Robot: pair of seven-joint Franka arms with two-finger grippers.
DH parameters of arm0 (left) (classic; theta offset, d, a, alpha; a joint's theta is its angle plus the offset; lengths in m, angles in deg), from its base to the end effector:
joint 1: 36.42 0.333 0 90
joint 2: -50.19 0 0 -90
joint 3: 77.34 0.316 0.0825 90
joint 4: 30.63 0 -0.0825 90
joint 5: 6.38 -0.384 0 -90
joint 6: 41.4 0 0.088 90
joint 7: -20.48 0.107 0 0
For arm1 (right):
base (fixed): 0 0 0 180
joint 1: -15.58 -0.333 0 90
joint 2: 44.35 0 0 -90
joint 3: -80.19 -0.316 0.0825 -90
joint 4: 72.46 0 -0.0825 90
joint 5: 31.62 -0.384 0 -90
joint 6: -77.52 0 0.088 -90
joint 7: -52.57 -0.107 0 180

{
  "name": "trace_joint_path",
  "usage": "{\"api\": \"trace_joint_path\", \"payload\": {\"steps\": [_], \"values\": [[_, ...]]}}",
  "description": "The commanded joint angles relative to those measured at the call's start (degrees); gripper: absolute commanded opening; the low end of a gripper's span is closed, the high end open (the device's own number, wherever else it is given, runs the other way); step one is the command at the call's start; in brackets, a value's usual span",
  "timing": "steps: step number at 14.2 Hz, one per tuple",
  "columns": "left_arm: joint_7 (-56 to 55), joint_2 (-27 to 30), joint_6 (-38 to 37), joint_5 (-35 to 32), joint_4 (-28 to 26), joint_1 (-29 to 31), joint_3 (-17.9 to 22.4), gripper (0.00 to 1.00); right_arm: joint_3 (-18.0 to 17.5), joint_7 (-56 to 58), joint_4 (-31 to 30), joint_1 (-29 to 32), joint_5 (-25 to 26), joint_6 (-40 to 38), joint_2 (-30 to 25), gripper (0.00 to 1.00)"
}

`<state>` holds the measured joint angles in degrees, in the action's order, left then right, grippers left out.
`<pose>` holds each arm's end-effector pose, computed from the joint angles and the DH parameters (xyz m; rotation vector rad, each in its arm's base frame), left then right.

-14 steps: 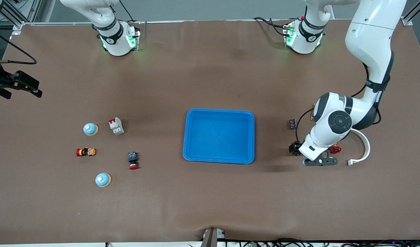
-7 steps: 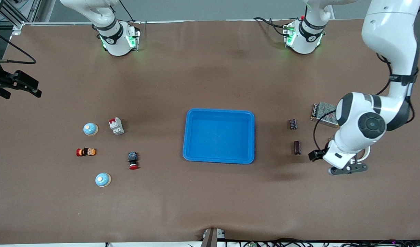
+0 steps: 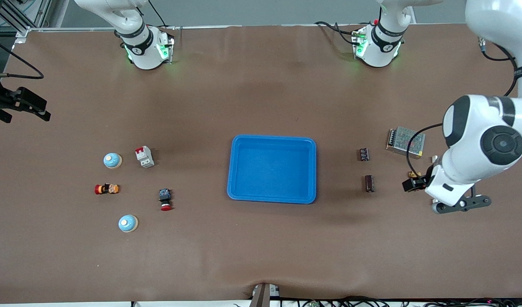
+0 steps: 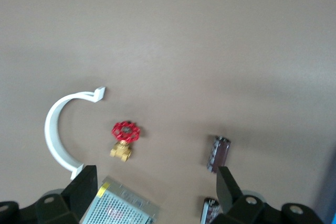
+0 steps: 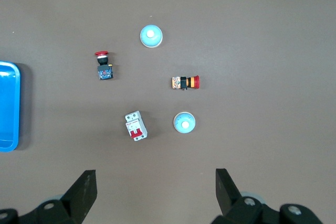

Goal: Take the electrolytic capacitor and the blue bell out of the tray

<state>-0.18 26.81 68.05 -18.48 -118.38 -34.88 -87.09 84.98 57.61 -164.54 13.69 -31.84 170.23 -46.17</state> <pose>0.6711 -0.0661 0.4231 -2.9999 -0.2367 -0.0165 0.5486 -0.0282 0.6290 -3.1368 -0.0584 -0.0675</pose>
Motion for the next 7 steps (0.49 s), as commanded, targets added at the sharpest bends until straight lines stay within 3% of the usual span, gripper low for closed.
{"api": "trace_joint_path", "payload": {"steps": [1, 4, 7], "values": [[0.61, 5.08, -3.1, 3.03, -0.66, 2.68, -0.53, 1.0, -0.48, 0.33, 0.77, 0.48, 0.31, -0.25, 0.24, 1.0], [6.93, 10.09, -7.83, 7.07, -0.75, 3.48, 0.26, 1.0, -0.48, 0.41, 0.77, 0.48, 0.14, -0.25, 0.24, 1.0], [11.07, 16.24, -15.12, 9.99, -0.84, 0.32, 4.64, 1.0, -0.57, 0.33, 0.77, 0.57, 0.14, -0.25, 0.24, 1.0]]}}
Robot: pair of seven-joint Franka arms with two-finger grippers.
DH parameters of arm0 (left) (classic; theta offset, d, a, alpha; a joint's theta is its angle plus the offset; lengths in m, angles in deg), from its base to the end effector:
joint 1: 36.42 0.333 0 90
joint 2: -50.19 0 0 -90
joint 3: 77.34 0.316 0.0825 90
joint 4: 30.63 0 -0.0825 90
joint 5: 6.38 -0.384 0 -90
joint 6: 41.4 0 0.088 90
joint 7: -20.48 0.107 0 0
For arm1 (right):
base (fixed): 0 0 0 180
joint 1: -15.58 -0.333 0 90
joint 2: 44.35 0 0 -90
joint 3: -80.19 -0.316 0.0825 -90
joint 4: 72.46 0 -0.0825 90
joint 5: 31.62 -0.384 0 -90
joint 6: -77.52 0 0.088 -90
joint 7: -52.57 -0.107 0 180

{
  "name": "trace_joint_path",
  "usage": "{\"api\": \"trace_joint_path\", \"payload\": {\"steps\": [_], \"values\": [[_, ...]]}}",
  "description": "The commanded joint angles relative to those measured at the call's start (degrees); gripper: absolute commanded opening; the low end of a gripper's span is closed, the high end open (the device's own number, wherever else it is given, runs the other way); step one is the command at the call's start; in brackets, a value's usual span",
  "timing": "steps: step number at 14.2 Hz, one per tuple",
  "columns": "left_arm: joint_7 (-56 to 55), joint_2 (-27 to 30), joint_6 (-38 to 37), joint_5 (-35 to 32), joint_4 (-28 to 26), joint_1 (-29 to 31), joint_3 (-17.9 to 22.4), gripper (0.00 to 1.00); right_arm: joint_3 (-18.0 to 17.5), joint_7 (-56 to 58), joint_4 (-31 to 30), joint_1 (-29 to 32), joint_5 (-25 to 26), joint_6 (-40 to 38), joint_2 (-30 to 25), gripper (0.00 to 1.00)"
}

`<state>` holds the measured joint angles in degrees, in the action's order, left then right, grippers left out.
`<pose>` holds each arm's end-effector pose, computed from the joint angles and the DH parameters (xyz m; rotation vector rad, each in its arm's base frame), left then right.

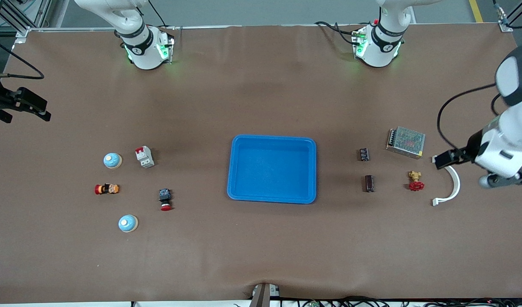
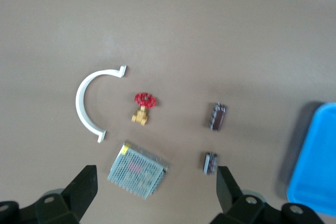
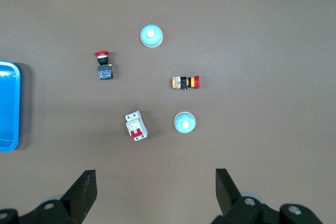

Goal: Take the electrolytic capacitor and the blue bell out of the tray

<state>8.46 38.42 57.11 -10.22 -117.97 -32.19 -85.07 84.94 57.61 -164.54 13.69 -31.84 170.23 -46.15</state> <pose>0.6236 -0.0245 0.5394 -3.0943 -0.2188 0.0050 0.5487 -0.0278 0.6288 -3.1368 -0.0595 -0.0669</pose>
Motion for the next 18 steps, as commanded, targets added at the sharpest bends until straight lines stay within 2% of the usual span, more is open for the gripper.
{"api": "trace_joint_path", "payload": {"steps": [1, 4, 9, 13, 15, 18], "values": [[2.71, 6.04, -5.86, 1.9, -1.25, -3.43, 3.24, 1.0, -0.44, 0.33, 0.77, 0.57, 0.14, -0.25, 0.21, 1.0], [2.8, 9.39, -10.17, 2.69, -1.69, -4.58, 3.25, 1.0, -0.53, 0.33, 0.77, 0.48, 0.14, -0.25, 0.21, 1.0], [8.86, 13.7, -10.36, 2.79, -4.85, -5.29, 4.56, 1.0, -0.44, 0.41, 0.94, 0.57, 0.14, -0.25, 0.21, 1.0], [8.77, 12.74, -9.31, 4.8, -3.37, -5.11, 4.74, 1.0, -0.44, 0.33, 1.21, 0.66, 0.14, -0.25, 0.3, 1.0], [8.6, 8.71, -9.65, 4.55, 2.23, -5.11, 4.74, 1.0, -0.53, 0.33, 1.29, 0.66, 0.14, -0.25, 0.3, 1.0], [8.78, 8.34, -9.83, 4.72, 3.31, -4.32, 4.74, 1.0, -0.53, 0.41, 1.29, 0.75, 0.14, -0.25, 0.3, 1.0]]}}
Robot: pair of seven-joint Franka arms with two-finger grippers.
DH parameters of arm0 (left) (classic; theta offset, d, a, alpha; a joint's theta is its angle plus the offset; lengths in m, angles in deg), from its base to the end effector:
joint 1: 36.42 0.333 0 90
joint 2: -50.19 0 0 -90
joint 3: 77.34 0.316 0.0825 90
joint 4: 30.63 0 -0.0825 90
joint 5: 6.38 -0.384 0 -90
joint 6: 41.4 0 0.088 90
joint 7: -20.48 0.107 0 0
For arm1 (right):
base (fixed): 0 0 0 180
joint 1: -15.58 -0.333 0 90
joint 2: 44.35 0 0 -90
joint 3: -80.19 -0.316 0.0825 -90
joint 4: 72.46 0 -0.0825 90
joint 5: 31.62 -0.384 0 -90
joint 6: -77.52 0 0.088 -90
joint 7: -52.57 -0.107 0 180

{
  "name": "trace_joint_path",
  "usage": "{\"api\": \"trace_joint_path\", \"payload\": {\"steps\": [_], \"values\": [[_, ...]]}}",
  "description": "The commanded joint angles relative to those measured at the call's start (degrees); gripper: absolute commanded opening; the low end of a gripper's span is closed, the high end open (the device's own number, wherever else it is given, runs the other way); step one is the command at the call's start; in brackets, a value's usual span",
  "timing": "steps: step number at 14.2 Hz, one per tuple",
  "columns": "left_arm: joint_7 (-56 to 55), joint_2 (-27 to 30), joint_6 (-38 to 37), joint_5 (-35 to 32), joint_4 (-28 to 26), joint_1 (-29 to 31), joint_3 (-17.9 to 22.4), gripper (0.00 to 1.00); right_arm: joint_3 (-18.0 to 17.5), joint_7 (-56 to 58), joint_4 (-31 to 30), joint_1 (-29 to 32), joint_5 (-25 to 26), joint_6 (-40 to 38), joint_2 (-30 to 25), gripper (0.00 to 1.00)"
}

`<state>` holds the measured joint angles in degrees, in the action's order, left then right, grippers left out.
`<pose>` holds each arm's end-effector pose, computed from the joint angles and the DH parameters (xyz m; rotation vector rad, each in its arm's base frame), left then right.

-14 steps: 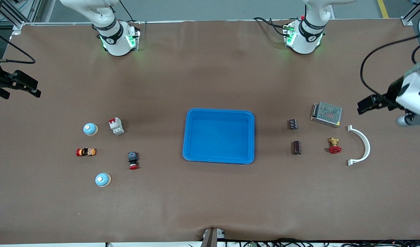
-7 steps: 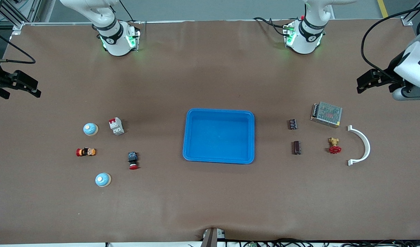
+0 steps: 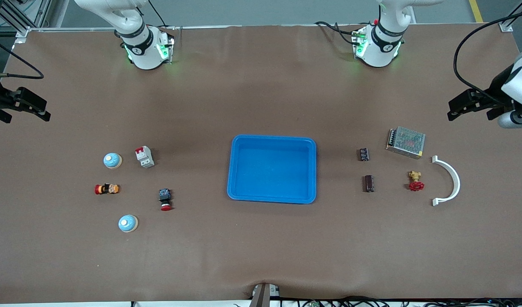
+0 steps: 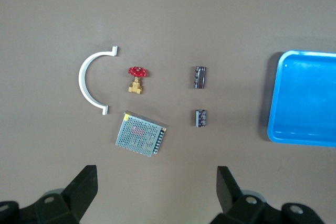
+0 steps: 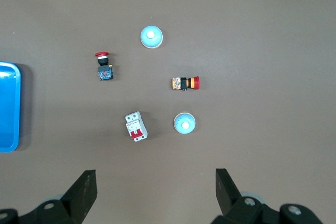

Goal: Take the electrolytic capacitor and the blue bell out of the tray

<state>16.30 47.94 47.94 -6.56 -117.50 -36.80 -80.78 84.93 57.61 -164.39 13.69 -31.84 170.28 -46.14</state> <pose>0.5647 -0.0366 0.6273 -3.1411 -0.0100 -0.0062 0.5489 -0.0277 0.6301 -3.1369 -0.0598 -0.0721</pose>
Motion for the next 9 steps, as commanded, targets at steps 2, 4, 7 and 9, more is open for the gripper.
{"api": "trace_joint_path", "payload": {"steps": [2, 4, 7, 9], "values": [[1.1, -0.92, -0.66, 1.5, 3.02, 1.08, 0.36, 1.0, -0.43, 0.33, 1.15, 0.75, 0.14, -0.3, 0.29, 1.0], [1.1, -0.83, -0.66, 1.32, 3.02, 0.83, 0.1, 1.0, -0.43, 0.33, 1.06, 0.75, 0.14, -0.3, 0.29, 1.0], [1.36, -0.66, -0.66, 1.06, 3.11, 0.65, -0.17, 1.0, -0.43, 0.41, 1.15, 0.75, 0.05, -0.3, 0.29, 1.0], [5.39, -0.65, -0.66, 0.88, 3.11, 0.65, -0.25, 1.0, -0.43, 0.41, 1.15, 0.75, 0.14, -0.3, 0.29, 1.0]]}}
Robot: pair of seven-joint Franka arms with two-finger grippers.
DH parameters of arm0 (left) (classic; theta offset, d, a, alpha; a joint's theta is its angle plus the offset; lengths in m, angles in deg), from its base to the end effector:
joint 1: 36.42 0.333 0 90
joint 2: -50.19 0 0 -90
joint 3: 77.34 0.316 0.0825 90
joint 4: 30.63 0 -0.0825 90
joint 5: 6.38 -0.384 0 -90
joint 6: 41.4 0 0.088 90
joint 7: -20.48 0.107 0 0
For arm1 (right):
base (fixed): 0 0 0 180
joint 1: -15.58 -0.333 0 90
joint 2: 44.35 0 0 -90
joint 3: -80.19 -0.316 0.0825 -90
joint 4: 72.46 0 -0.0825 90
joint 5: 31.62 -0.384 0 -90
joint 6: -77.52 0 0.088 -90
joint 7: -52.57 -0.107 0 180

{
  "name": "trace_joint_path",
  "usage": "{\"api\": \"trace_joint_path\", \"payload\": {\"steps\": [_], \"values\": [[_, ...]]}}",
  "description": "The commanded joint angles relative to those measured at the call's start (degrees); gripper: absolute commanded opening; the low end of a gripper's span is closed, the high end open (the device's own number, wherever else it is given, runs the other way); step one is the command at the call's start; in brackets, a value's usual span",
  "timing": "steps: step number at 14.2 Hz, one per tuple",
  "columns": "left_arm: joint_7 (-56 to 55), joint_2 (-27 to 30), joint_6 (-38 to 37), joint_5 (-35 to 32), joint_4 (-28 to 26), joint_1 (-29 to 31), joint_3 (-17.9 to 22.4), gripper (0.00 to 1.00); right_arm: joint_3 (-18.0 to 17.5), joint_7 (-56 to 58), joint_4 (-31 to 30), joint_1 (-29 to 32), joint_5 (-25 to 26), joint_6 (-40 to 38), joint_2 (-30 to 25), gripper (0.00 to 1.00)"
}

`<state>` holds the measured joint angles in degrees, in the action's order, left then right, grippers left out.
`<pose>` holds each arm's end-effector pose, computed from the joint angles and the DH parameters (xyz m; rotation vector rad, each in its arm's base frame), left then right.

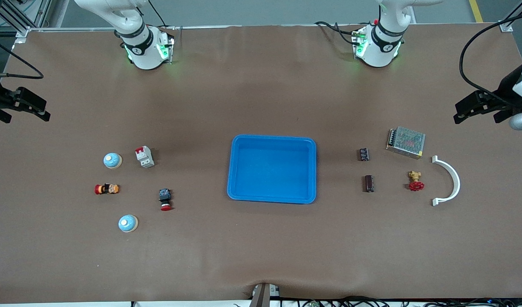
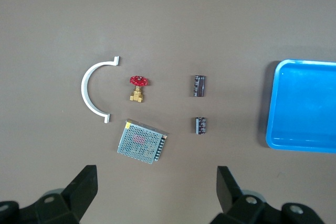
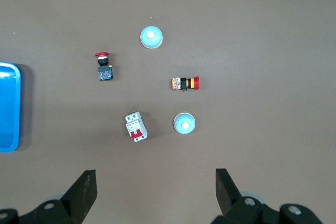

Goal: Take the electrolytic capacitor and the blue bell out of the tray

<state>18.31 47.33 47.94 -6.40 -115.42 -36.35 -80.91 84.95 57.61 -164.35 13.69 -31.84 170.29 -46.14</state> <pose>0.5685 -0.0337 0.6384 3.1368 -0.0362 0.0461 0.5489 -0.0279 0.6304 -3.1370 -0.0592 -0.0735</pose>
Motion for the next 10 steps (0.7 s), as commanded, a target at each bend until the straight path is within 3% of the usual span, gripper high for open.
{"api": "trace_joint_path", "payload": {"steps": [1, 10], "values": [[3.66, 0.05, -0.66, 0.73, 1.04, 0.2, -0.2, 1.0, -0.45, 0.33, 1.02, 0.74, 0.14, -0.31, 0.29, 1.0], [3.75, 0.49, -0.57, 0.9, 1.56, -0.33, -0.64, 1.0, -0.54, 0.42, 1.1, 0.74, 0.14, -0.31, 0.29, 1.0]]}}
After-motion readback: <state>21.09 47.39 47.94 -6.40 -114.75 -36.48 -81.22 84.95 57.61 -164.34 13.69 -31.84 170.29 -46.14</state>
